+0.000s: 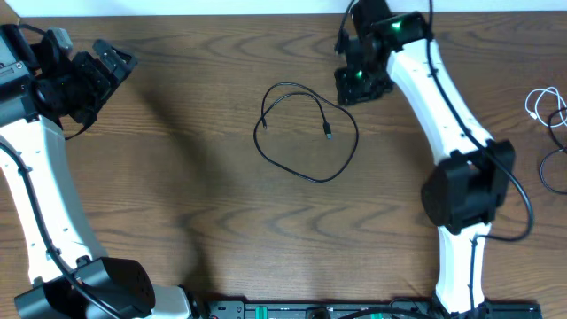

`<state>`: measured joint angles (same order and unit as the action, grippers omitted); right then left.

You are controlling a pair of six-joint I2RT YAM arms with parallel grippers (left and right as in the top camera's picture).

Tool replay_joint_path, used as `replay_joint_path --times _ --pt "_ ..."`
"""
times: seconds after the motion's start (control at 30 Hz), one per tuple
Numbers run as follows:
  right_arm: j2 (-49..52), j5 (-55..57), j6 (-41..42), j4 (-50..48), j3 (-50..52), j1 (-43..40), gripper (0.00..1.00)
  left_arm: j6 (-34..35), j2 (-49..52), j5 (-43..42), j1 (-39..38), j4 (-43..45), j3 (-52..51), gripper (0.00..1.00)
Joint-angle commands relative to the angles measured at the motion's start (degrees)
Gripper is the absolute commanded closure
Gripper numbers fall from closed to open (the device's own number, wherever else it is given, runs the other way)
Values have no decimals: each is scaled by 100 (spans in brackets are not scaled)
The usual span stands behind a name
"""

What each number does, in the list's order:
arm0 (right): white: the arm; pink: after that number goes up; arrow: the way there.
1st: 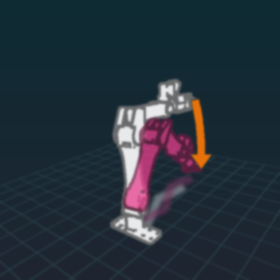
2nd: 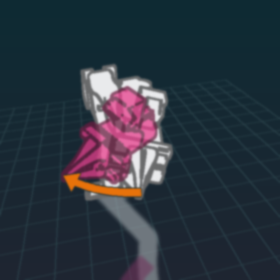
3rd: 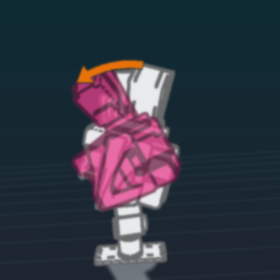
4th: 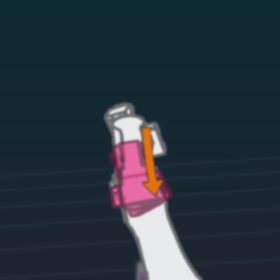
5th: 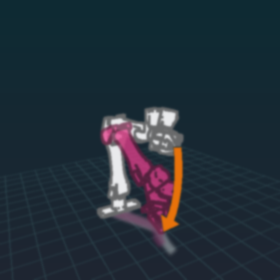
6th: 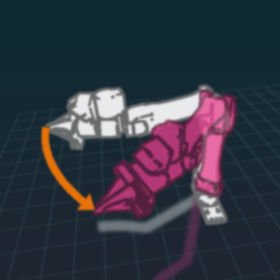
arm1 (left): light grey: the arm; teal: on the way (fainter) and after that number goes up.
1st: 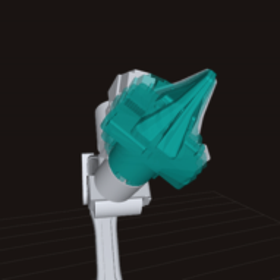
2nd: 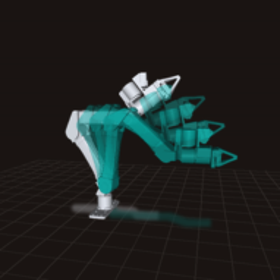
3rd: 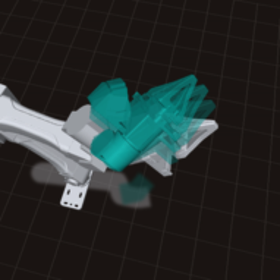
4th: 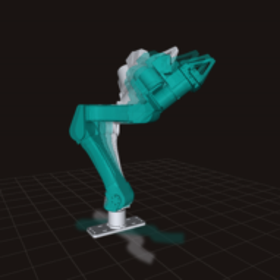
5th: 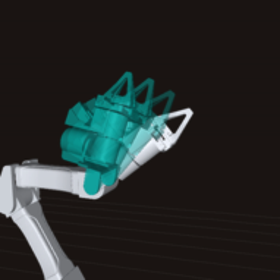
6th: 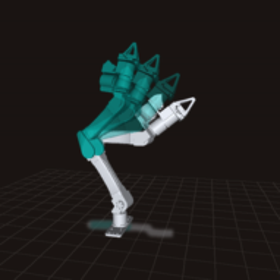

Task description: Untangle cables

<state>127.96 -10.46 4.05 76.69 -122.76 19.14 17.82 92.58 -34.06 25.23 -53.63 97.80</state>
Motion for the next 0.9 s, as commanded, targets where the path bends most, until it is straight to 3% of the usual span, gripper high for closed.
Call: replay_joint_path --times 0.0,0.07,0.2,0.3,0.37,0.57,0.87 --pt "468 597 529 164 68 -44 55 -13 -4 72 9 -13 -7 0" --pt "651 581 573 129 68 -46 52 -13 -4 72 9 -13 -7 0" --pt "992 579 -208 -420 68 44 45 -15 -4 74 9 -13 -7 0" --pt "1032 562 -870 -876 68 129 24 -13 -4 118 9 -13 -7 0" --pt "1038 562 -1165 -1132 68 166 18 -13 -4 179 9 -15 -7 0" --pt "1202 562 -1816 -1436 68 291 16 -13 -4 179 9 -13 -7 0" --pt "1543 579 -2000 -1497 70 407 18 -13 -2 179 9 -13 -7 0"
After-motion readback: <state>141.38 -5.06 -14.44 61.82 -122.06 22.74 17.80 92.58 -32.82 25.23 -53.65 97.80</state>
